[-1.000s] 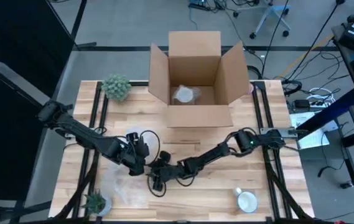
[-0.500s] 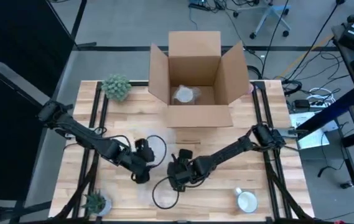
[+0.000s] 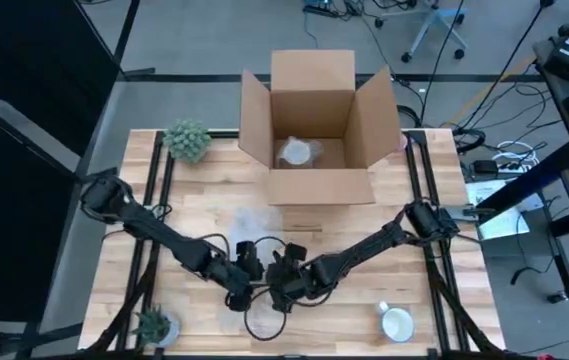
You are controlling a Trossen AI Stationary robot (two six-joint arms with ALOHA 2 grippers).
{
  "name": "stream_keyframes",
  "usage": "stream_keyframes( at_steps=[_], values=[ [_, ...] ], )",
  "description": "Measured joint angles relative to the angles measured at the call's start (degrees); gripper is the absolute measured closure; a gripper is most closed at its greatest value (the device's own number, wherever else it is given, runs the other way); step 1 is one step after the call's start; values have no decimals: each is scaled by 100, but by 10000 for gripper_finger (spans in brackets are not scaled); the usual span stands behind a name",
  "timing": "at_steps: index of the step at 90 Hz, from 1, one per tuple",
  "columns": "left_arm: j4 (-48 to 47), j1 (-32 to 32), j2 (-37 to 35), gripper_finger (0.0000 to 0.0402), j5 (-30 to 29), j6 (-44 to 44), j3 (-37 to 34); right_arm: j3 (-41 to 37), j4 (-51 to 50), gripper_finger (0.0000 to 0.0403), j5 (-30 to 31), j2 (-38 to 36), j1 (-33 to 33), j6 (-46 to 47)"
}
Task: Wrap mug
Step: Prepare the bubble wrap
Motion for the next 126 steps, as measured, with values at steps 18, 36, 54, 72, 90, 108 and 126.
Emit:
stream_keyframes(
  at_steps=[18,36,54,72,90,108,126],
  values=[
    [-242,-5,87,222,-183,-12,-18,1,875,216,28,447,31,-115],
    [-546,44,53,222,-530,-182,9,20,572,216,-81,690,59,89],
    [-1417,134,58,222,-772,-583,5,35,102,216,-237,666,223,204],
    [-2400,183,4,222,-926,-1235,8,35,-679,216,-370,586,467,567],
    [-3516,176,-157,222,-959,-1875,9,15,-1643,216,-488,319,759,1014],
    [-4163,161,-476,222,-955,-2275,15,-22,-2481,216,-486,48,987,1619],
    [-4226,178,-1035,222,-1337,-2430,11,-24,-3101,216,-542,-68,1274,2046]
  ],
)
